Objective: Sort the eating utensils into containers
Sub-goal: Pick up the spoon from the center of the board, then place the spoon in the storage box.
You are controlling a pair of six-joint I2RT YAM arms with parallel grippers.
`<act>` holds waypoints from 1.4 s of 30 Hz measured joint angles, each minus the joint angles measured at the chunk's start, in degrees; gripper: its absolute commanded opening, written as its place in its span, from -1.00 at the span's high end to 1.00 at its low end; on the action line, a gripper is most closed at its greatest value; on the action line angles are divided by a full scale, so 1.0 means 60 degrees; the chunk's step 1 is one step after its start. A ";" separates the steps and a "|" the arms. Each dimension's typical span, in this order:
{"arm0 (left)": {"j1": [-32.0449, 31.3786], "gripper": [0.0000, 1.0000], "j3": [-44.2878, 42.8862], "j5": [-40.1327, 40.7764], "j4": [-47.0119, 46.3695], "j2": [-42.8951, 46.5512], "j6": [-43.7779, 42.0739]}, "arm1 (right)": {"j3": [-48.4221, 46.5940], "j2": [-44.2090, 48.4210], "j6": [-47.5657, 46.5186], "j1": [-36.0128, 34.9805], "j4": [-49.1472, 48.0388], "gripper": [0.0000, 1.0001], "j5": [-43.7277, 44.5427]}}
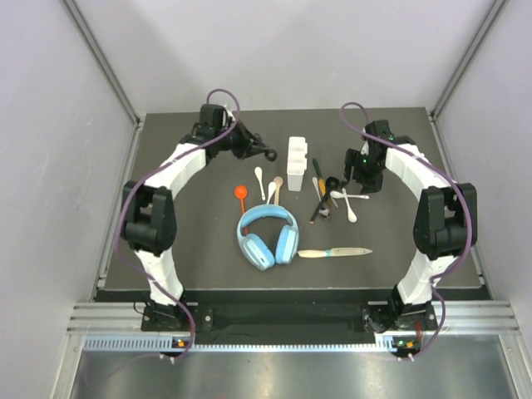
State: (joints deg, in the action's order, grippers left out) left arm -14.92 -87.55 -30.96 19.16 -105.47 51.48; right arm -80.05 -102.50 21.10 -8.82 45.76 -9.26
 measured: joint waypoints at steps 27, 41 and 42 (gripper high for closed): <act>-0.1701 1.00 -0.0565 -0.2718 -1.1956 -0.4379 1.0029 | 0.0000 0.0000 0.0011 0.0000 0.0004 -0.40 -0.0007; -0.1545 1.00 -0.1078 -0.2696 -1.2367 -0.4404 1.0444 | 0.0004 0.0000 0.0000 0.0000 0.0007 -0.40 0.0007; -0.1508 1.00 -0.1093 -0.2699 -1.2367 -0.4404 1.0444 | 0.0004 0.0000 -0.0004 0.0000 0.0007 -0.40 0.0018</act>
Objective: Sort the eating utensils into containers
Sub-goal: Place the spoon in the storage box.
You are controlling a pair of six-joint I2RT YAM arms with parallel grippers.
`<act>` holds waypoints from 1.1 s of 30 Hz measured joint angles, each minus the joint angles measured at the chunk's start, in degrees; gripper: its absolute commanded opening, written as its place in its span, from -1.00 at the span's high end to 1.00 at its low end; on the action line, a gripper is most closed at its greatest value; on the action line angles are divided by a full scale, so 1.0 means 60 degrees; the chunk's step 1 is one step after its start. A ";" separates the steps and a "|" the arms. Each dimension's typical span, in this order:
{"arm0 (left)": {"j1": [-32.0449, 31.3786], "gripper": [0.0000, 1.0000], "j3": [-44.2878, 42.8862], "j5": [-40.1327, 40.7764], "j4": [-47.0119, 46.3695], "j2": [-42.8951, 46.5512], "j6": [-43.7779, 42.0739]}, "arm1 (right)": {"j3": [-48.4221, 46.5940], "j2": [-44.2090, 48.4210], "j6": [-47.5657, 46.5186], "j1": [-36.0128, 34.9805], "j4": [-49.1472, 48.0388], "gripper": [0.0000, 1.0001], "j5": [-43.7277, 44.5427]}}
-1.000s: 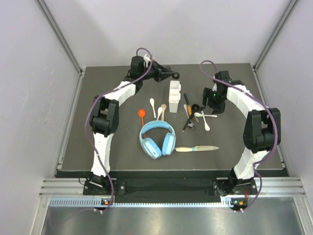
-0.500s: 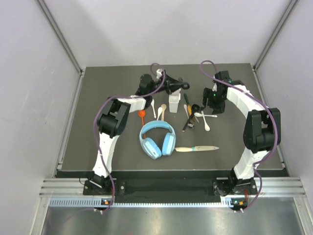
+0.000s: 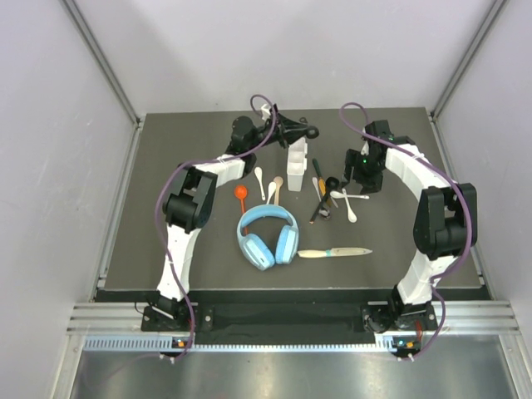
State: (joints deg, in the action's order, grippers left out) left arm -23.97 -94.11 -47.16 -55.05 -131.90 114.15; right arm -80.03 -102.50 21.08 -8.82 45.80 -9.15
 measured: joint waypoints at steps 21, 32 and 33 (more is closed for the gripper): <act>0.0426 1.00 -0.0437 0.2517 1.2254 0.2736 -1.0677 | 0.0091 0.0000 -0.0076 0.0073 -0.0124 -0.40 0.0047; -0.0040 1.00 0.0047 0.5519 1.2943 0.3512 -1.3245 | 0.0146 0.0000 -0.0080 0.0073 -0.0157 -0.40 -0.0025; -0.0127 1.00 0.0204 0.5672 1.2888 0.3523 -1.3351 | 0.0146 0.0000 -0.0080 0.0073 -0.0157 -0.40 -0.0029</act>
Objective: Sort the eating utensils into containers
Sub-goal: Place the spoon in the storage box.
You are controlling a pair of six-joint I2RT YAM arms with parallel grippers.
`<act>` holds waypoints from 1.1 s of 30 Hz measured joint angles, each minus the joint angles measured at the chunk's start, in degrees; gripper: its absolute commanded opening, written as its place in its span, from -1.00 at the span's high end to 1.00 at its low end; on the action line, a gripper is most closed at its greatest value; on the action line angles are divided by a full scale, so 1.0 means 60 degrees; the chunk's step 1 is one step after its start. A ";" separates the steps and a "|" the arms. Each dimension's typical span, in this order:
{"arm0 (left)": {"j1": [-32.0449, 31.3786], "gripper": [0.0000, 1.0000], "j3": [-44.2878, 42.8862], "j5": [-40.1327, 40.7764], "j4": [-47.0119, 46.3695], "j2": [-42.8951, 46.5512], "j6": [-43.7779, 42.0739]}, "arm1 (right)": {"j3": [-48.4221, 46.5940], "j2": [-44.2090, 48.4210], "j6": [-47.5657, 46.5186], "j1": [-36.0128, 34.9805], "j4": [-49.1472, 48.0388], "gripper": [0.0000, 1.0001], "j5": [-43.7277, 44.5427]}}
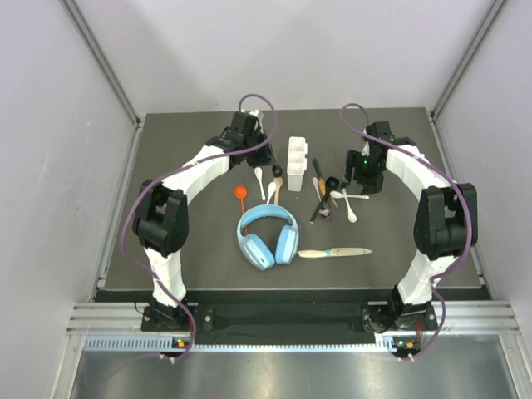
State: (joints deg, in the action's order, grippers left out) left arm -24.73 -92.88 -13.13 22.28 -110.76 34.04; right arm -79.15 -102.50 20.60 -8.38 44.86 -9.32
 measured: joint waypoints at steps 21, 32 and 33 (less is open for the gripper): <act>-0.0674 1.00 -0.1501 0.1639 -0.0266 -0.0084 -0.1151 | 0.0153 0.0000 -0.0015 0.0007 -0.0055 -0.40 -0.0004; -0.1785 1.00 -0.2073 0.1716 -0.0084 -0.1053 -0.1574 | 0.0270 0.0015 -0.0080 0.0113 -0.0091 -0.41 -0.0007; -0.1825 1.00 -0.2073 0.1734 -0.0062 -0.1093 -0.1617 | 0.0273 0.0015 -0.0080 0.0120 -0.0095 -0.41 -0.0011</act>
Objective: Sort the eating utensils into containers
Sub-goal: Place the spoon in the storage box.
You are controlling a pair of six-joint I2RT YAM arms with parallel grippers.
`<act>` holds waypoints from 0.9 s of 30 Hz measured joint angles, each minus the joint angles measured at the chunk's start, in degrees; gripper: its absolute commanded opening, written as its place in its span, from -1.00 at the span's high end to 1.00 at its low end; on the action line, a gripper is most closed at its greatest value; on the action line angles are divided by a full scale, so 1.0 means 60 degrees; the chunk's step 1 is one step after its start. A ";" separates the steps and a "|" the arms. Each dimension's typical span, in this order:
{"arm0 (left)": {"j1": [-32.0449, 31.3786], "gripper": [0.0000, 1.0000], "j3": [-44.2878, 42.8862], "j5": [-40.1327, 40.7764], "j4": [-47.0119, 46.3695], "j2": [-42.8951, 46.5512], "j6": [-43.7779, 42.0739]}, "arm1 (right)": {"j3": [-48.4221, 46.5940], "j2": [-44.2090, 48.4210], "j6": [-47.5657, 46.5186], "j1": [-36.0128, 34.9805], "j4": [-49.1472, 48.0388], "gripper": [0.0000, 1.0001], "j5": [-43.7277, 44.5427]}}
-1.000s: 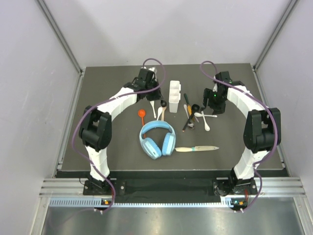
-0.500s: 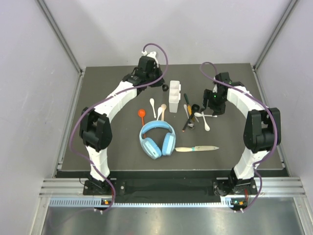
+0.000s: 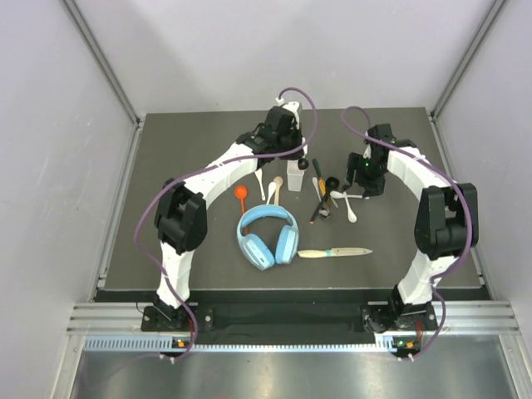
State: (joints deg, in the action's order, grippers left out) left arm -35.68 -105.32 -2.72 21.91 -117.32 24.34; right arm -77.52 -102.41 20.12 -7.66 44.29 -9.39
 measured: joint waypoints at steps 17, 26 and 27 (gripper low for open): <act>0.0055 1.00 0.0095 0.0659 0.0069 -0.0051 -0.0404 | 0.0044 0.0004 0.0000 0.0051 0.0000 -0.40 -0.0182; 0.0029 1.00 0.0488 0.1016 0.0076 -0.0055 -0.0597 | 0.0044 0.0004 0.0000 0.0058 -0.0004 -0.40 -0.0222; 0.0018 1.00 0.0539 0.1056 0.0076 -0.0055 -0.0605 | 0.0044 0.0004 0.0000 0.0058 -0.0004 -0.40 -0.0229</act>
State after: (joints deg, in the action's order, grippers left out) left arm -35.57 -102.08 3.62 22.37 -117.64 20.71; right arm -77.25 -102.39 20.12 -7.31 44.27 -10.76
